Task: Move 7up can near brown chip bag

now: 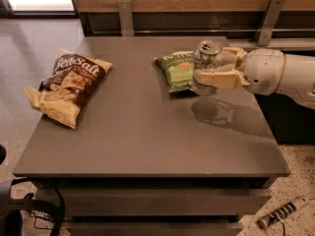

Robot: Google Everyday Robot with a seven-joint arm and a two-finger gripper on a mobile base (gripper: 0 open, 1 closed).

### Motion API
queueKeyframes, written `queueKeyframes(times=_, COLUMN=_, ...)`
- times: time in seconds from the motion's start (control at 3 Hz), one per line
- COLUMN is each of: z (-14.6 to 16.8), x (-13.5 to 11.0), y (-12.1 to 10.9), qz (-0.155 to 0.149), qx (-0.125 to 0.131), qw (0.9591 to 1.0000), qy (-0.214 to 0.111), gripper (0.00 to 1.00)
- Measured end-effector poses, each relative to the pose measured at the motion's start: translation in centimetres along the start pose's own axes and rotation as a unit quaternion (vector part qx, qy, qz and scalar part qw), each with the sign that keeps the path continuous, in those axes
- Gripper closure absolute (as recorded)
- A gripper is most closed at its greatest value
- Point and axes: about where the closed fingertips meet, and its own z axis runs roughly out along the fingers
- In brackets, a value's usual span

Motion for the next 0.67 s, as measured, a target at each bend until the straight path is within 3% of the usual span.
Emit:
queueKeyframes(times=0.33, z=4.3, x=-1.0, y=4.0, qz=0.003, qx=-0.052, qw=0.9986, qy=-0.004, gripper=1.0)
queueKeyframes(times=0.67, z=8.1, x=-1.8, y=7.1, qz=0.013, qx=-0.115, qw=0.9932, qy=-0.013, gripper=1.0)
